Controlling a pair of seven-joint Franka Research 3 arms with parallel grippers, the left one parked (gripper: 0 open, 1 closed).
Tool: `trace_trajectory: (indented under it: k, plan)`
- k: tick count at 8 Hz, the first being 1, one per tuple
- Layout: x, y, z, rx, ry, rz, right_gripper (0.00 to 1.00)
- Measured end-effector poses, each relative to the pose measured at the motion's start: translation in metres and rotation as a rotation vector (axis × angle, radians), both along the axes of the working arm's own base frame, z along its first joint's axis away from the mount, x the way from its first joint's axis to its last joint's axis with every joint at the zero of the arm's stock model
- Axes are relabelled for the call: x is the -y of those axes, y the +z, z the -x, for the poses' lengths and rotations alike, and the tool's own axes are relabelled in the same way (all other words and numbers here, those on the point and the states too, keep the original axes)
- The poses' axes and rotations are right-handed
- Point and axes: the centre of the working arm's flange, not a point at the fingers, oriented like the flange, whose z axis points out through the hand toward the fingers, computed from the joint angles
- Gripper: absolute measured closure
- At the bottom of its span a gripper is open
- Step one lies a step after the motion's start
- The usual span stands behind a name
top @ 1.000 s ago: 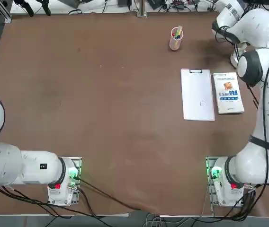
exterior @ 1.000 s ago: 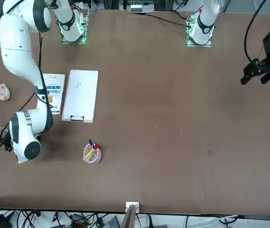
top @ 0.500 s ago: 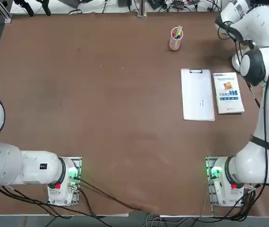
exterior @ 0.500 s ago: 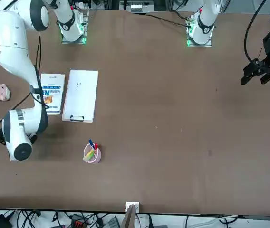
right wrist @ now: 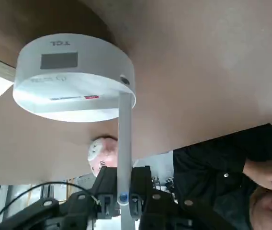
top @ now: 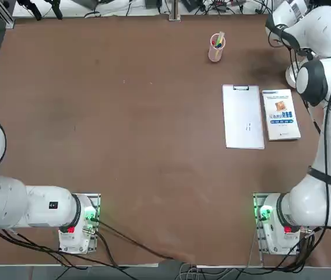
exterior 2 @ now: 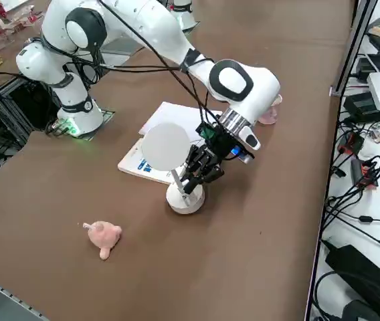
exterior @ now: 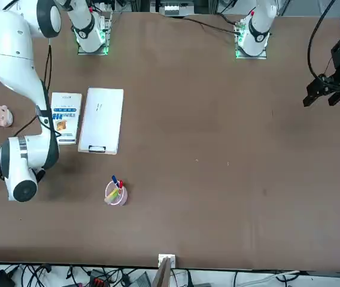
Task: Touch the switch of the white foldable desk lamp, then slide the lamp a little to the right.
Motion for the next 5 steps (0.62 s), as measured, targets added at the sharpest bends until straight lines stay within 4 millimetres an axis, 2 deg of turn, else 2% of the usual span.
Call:
trace_trajectory:
  k: [5]
  plan:
    - [-0.0007, 0.0054, -0.0031, 0.059, -0.034, 0.025, 0.83]
